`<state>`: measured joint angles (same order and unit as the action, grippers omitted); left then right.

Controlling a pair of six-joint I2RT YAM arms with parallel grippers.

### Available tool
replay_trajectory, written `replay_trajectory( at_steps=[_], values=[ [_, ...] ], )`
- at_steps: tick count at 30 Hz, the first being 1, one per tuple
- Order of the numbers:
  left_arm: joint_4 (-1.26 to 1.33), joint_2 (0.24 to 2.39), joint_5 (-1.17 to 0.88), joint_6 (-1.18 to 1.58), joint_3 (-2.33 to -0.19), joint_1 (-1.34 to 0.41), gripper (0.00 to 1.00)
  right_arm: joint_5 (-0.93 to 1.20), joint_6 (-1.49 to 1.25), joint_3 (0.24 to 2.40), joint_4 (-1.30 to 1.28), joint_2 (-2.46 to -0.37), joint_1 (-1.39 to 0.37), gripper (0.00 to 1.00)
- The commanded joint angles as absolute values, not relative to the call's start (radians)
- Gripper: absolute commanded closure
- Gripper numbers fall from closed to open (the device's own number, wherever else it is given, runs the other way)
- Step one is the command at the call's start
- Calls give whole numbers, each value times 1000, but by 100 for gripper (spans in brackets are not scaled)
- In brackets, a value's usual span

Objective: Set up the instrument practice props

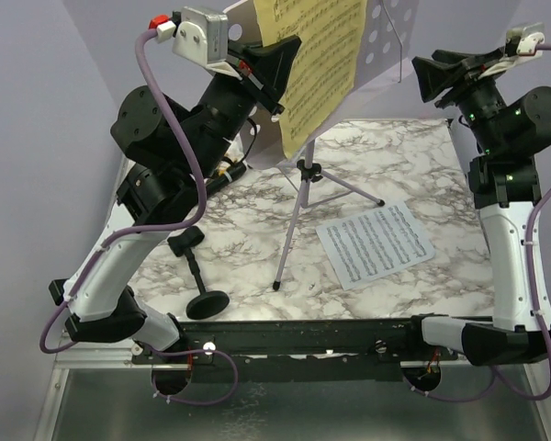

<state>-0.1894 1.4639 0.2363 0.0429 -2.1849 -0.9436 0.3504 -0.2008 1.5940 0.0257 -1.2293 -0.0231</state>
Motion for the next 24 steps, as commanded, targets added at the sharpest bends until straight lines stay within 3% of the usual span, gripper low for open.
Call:
replay_trajectory(
  at_steps=[1,24],
  values=[
    [-133,1499,251,45,-2233,-941,100,591,-203,1702,15,-1316,-21,50],
    [-88,1541,272,5,-2238,-942,100,785,-199,1878,79,-1460,-21,63]
  ],
)
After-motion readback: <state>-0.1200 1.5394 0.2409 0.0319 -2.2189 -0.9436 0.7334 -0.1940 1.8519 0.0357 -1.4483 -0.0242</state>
